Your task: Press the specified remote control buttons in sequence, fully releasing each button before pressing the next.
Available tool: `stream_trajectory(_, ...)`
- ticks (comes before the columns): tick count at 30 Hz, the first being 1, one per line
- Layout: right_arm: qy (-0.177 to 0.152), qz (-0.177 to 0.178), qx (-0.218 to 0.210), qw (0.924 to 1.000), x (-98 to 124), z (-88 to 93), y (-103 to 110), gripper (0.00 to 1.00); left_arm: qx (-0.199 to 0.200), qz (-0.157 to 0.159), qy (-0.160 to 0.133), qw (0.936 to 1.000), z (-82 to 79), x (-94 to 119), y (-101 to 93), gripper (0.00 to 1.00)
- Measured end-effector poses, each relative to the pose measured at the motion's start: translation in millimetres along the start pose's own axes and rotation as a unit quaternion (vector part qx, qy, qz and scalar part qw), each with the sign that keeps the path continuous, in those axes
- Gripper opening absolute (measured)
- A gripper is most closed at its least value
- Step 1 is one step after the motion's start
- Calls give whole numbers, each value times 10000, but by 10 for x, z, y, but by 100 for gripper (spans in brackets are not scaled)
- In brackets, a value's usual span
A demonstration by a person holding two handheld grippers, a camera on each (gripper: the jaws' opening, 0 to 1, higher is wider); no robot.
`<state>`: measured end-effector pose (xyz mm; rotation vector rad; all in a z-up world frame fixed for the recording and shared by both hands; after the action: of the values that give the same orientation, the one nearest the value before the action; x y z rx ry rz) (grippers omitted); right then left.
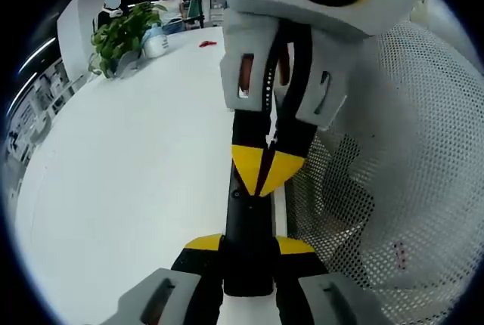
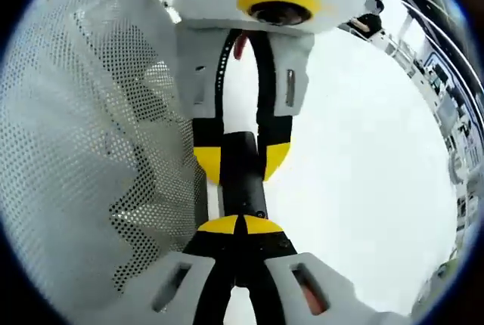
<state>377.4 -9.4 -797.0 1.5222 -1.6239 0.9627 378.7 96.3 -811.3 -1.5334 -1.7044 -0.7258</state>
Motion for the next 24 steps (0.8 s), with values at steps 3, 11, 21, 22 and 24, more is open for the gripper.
stream_trajectory(3,1,1,6,10000,2,-4,8,0,-1,4,-7,10000,4,1,0,24)
stream_trajectory(11,-104,166,153,9997,-9,-14,-23,0,-3,11,-16,10000,4,0,1,24)
stream_trajectory(21,149,167,-68,9997,-16,-29,-6,0,-37,9,-7,10000,3,-7,7,24)
stream_trajectory(22,184,182,-25,9997,-19,-36,-4,0,-39,9,-6,10000,4,-7,7,24)
stream_trajectory(24,215,180,-88,9996,-18,-35,-15,0,-38,9,-9,10000,3,-6,8,24)
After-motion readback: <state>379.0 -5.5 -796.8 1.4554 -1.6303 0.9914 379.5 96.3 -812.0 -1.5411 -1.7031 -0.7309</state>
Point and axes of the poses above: the point that each gripper's makers call its tool centre point, and the gripper's own axes: x roughly backward along the fingers, y roughly to its left, z roughly out of its underside, the point moved 8 cm from there along x, roughly backward along the fingers, and after that the axes turned 2 degrees about x, right-handed, at the moved point
